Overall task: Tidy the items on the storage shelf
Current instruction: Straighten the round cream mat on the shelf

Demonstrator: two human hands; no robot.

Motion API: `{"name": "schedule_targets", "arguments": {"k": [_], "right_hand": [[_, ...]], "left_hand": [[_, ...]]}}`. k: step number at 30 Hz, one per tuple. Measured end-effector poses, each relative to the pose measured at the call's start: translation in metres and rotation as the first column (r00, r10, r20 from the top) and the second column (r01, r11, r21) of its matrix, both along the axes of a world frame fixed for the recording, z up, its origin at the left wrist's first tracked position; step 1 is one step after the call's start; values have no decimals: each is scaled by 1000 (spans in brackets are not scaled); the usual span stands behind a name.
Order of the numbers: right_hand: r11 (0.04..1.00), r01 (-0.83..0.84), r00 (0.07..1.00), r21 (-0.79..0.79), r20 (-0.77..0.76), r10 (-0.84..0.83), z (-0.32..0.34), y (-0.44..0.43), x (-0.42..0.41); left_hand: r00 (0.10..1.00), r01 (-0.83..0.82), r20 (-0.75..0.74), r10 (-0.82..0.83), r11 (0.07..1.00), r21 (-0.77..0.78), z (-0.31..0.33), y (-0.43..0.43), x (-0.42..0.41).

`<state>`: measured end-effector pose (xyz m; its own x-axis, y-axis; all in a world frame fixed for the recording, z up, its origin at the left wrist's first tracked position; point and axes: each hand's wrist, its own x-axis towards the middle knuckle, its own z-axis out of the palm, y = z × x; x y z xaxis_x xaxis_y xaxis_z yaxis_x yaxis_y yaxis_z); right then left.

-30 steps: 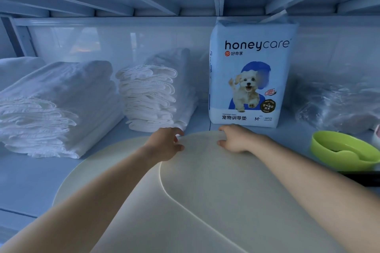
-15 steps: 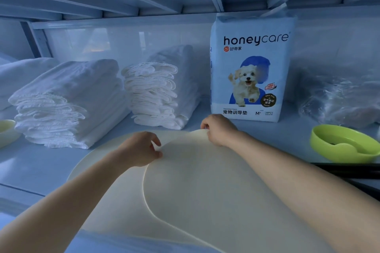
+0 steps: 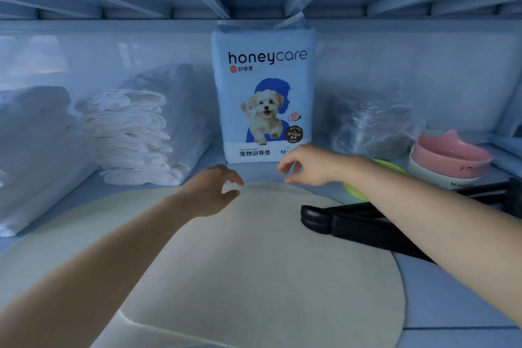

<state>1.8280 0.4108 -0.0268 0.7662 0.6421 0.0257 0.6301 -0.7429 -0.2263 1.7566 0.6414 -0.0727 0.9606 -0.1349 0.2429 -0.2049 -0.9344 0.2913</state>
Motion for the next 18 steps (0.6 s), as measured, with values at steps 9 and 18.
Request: {"name": "schedule_targets", "arguments": {"k": [9, 18], "right_hand": [[987, 71, 994, -147, -77, -83, -14, -55, 9], [989, 28, 995, -148, -88, -41, -17, -48, 18]], "left_hand": [[991, 92, -97, -90, 996, 17, -11, -45, 43], [995, 70, -70, -69, 997, 21, -17, -41, 51]]}}
